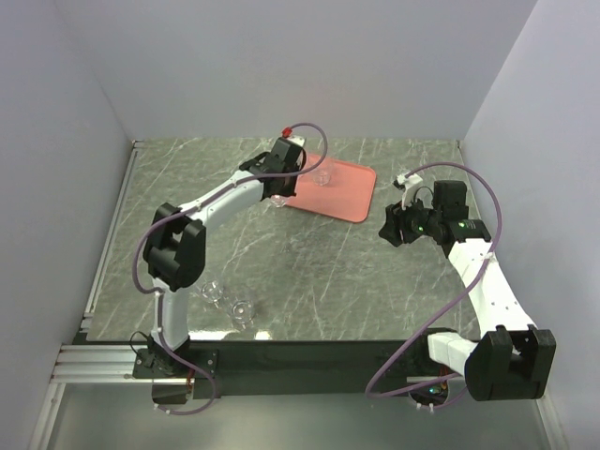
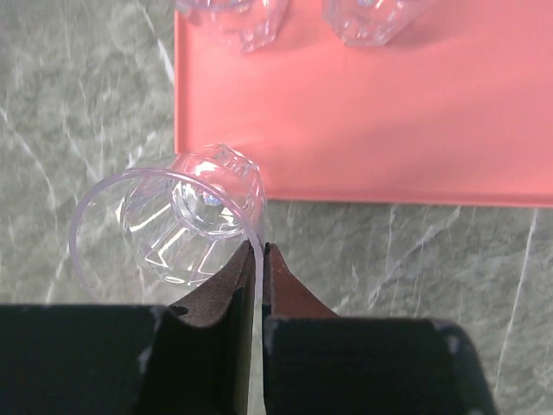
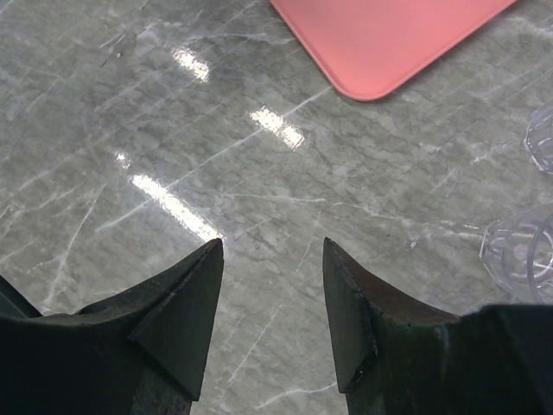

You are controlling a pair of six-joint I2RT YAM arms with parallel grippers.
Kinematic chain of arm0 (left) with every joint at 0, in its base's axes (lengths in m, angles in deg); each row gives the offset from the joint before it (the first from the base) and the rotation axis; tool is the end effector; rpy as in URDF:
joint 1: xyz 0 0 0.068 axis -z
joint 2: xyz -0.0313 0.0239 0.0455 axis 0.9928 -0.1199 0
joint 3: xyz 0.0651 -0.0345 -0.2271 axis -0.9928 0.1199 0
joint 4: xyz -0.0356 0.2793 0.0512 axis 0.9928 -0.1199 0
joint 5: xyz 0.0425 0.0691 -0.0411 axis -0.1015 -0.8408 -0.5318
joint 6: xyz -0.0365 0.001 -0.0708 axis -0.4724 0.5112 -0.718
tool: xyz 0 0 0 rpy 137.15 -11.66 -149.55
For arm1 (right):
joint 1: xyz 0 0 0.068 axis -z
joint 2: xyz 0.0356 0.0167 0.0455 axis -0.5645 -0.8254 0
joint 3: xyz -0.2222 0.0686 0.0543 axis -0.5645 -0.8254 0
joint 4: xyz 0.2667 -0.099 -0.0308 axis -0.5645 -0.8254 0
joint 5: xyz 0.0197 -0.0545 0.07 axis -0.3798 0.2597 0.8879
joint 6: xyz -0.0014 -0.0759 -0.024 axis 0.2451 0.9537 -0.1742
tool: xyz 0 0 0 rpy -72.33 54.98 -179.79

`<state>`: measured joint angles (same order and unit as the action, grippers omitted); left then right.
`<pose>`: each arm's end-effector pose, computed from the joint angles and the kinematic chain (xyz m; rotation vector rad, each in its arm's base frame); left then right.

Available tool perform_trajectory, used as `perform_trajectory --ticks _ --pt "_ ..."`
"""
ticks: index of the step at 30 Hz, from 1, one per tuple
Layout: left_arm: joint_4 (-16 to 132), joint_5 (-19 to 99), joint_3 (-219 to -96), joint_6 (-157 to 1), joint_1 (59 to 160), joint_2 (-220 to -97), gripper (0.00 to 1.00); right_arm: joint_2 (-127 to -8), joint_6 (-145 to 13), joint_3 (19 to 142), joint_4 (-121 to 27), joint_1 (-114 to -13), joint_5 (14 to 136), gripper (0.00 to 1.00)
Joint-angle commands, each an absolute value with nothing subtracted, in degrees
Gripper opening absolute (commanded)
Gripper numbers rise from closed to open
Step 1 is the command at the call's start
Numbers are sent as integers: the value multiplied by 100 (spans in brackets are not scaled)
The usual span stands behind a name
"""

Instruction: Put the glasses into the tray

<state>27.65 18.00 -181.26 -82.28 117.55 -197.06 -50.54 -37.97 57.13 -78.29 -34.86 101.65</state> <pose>0.4104 -0.2611 0.1967 0.2692 2.3324 -0.1389 0.2918 0.0408 0.2292 -0.6996 2.1214 0.4947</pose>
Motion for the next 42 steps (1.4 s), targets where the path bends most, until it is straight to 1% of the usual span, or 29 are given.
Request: perform_trajectory --ticks 1,13,20,26,27,29,30,32,33,35,38,41,42 --pt "2852 1743 -18786 -7822 11766 -19867 0 -5034 -3712 5653 -7674 -3463 10186 57" --pt "2790 1787 -19516 -7558 11687 -20597 0 -5043 -3703 5653 -7665 -3463 10213 57" --pt "2781 1840 -19736 -7567 11651 -20791 1 -5043 -3712 5645 -7665 -3463 10195 57" --pt "2781 1822 -19806 -7593 11634 -20914 12 -5043 -3712 5644 -7665 -3463 10195 57" --pt "2773 1822 -19824 -7593 11634 -20922 16 -5043 -3712 5644 -7665 -3463 10186 57" --pt "2746 1848 -19859 -7619 11625 -20958 22 -5043 -3712 5644 -7674 -3463 10177 57" --pt "2738 1857 -19877 -7628 11625 -20949 29 -5043 -3712 5644 -7665 -3463 10177 57" --pt "2746 1883 -19886 -7637 11634 -20888 35 -5034 -3712 5644 -7674 -3463 10186 57" --pt "2738 1884 -19877 -7646 11625 -20861 42 -5034 -3712 5644 -7665 -3463 10186 57" --pt "2746 1901 -19859 -7672 11625 -20712 49 -5017 -3712 5645 -7665 -3463 10186 57" --pt "2912 1945 -19605 -7751 11625 -20317 54 -5008 -3712 5645 -7665 -3463 10195 57" --pt "3211 2042 -18973 -7900 11625 -19650 61 -4991 -3712 5644 -7674 -3314 10195 57" --pt "3317 2068 -18554 -7953 11625 -19457 62 -4982 -3712 5644 -7665 -3296 10186 57"
